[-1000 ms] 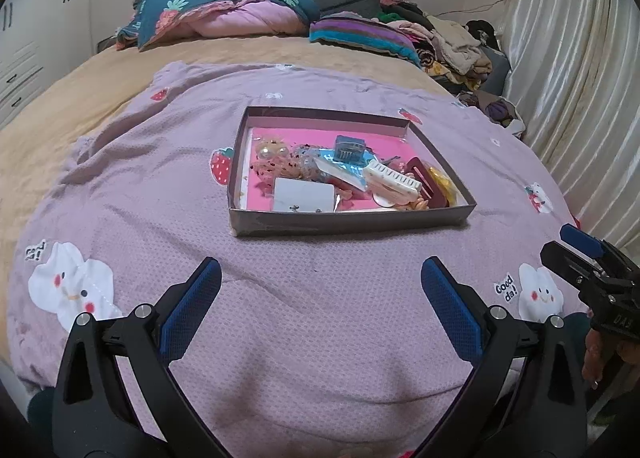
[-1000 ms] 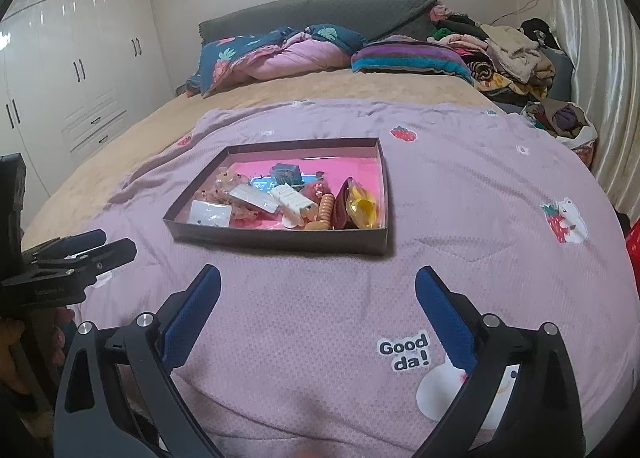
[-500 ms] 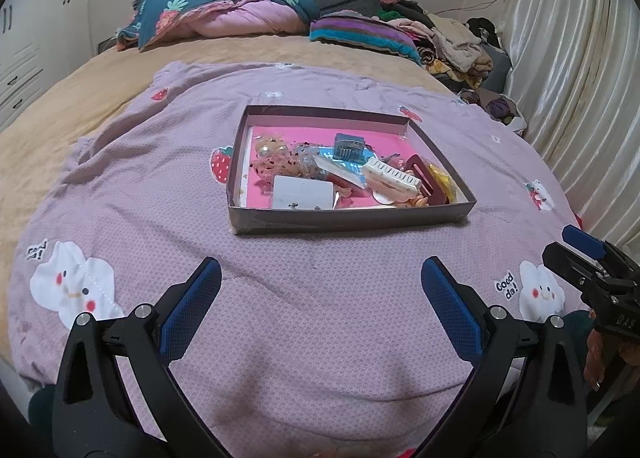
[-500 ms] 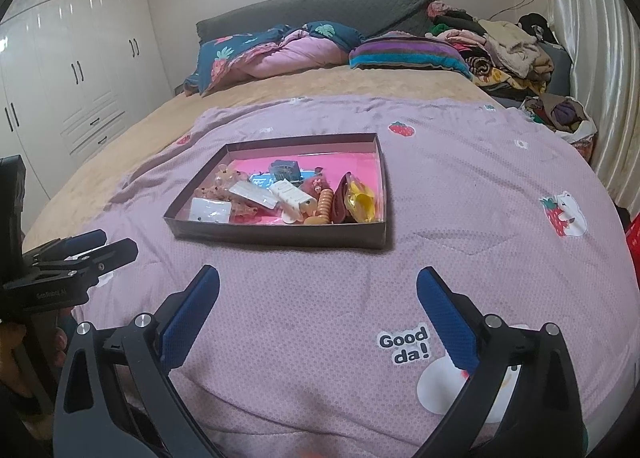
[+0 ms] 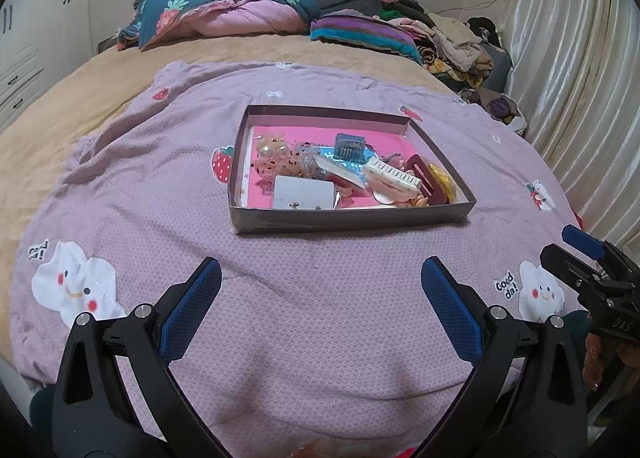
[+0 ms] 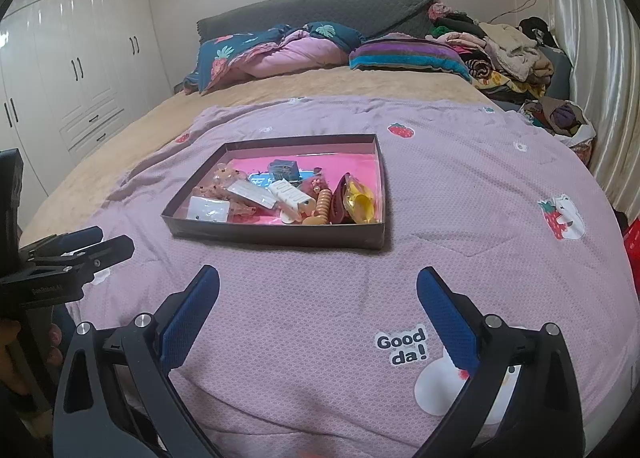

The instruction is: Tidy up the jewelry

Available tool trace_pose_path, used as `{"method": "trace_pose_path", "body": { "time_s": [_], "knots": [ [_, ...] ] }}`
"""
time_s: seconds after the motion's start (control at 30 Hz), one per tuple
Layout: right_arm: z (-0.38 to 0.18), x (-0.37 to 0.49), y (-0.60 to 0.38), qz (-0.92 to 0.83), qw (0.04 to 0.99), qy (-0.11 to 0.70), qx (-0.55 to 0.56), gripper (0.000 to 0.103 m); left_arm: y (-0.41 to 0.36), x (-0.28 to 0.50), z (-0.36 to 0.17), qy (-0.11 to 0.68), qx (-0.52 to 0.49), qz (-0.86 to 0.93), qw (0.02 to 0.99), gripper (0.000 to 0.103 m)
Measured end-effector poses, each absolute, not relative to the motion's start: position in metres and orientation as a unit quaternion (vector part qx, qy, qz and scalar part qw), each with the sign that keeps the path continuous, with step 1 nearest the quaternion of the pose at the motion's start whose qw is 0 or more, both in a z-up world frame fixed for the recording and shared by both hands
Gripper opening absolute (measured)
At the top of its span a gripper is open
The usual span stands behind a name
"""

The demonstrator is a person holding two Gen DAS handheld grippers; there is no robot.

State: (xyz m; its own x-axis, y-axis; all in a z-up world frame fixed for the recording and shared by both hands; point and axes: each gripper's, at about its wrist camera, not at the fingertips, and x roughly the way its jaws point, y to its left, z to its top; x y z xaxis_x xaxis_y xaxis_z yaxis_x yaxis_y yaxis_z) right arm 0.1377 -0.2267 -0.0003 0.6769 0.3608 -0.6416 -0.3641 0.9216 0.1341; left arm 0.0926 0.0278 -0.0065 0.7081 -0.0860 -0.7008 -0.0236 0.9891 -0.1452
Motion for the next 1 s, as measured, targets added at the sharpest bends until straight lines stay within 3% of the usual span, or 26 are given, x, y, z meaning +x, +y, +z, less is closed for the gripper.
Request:
{"method": "trace_pose_path", "body": {
  "time_s": [1.0],
  "knots": [
    [0.0014,0.1399,-0.2296,0.197,0.916,0.350,-0.001,0.098,0.0253,0.0898,-0.0072,0.384,-0.065,-0.012,0.921,0.093]
  ]
}}
